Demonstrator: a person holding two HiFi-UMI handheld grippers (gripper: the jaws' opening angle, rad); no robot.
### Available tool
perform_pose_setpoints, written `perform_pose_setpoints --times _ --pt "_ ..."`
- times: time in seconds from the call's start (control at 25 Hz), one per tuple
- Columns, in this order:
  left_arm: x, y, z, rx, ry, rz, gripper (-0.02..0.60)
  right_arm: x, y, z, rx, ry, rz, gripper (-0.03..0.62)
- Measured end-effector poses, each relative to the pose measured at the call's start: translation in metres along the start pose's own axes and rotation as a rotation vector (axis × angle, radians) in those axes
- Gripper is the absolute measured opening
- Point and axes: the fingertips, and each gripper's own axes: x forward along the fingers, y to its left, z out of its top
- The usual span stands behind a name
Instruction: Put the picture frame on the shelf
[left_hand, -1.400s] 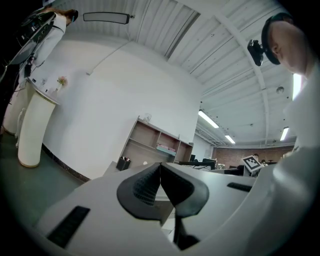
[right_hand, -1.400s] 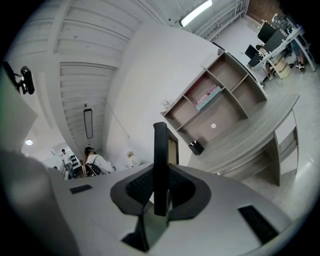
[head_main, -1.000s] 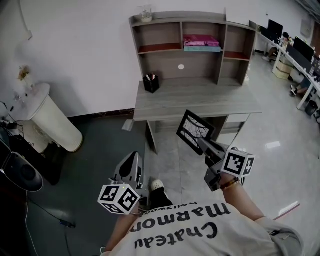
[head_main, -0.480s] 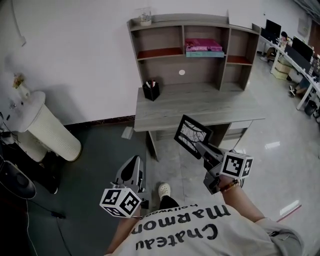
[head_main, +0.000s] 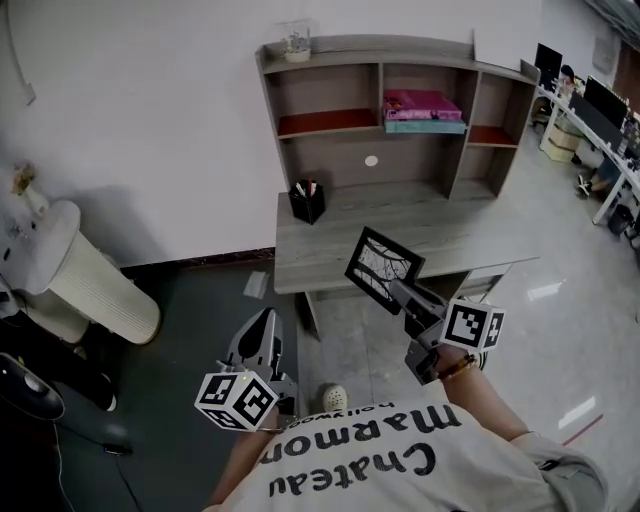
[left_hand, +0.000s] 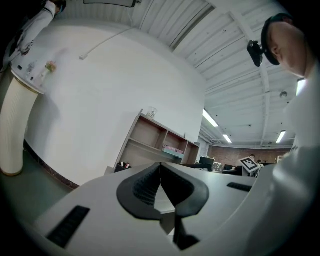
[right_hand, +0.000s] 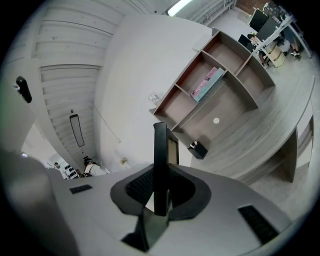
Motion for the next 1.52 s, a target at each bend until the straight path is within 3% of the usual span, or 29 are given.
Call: perform_pose_setpoints --times 0.36,0.72,1.0,1.28,1.52 --pt "0.067 0.041 0.057 0.035 -0.036 -0.058 0.017 0.067 0.008 0.052 -0.019 -0.064 0.007 0.071" --pt "0.106 0.082 0.076 0.047 -0.043 -0.096 0.017 0.12 0.003 0.066 -0.024 -0.096 0.014 0.069" --pt "0.118 0.104 0.075 0.051 -0.031 -0.102 0.017 0.144 -0.008 0.061 -0.002 -0.094 -0.002 0.069" --pt "0.121 0.122 0.06 0.005 -0.004 -0.082 0.017 0.16 -0.015 0.048 0.02 -0.058 -0.015 0.069" --pt "0.134 0.121 0.05 -0.009 0.009 -0.09 0.017 0.169 -0.019 0.048 0.055 -0.065 0.026 0.069"
